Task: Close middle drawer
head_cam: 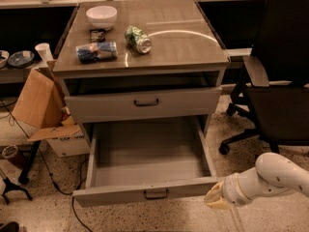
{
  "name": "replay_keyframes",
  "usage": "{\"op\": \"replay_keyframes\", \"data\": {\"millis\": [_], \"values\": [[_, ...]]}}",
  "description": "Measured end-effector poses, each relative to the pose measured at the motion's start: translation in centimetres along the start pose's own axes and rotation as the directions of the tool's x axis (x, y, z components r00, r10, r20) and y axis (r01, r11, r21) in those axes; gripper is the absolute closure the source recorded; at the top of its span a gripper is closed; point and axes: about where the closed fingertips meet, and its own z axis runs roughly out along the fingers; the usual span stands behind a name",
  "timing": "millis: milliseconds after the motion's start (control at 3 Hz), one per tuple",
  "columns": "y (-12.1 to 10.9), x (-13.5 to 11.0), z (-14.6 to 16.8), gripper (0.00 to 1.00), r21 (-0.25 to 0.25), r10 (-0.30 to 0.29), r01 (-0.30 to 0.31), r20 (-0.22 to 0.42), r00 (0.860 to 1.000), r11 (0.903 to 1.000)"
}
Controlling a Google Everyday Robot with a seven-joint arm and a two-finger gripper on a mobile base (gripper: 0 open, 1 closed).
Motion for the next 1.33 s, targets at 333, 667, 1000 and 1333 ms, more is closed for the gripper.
{"op": "replay_keyframes", "data": {"millis": [333, 667, 1000, 1333], "values": [[-3.1, 1.9, 2.3, 0.96, 0.046, 0.034, -0.036, 0.054, 0.998, 0.9983], [-5.5, 3.6, 5.0, 1.00, 0.077, 0.069, -0.076, 0.092, 0.993, 0.9941], [-6.5, 3.7, 7.3, 1.00, 0.077, 0.052, -0.063, 0.129, 0.990, 0.9950], [-6.3, 2.5, 8.3, 1.00, 0.086, 0.004, -0.019, 0.165, 0.986, 0.9961]]}}
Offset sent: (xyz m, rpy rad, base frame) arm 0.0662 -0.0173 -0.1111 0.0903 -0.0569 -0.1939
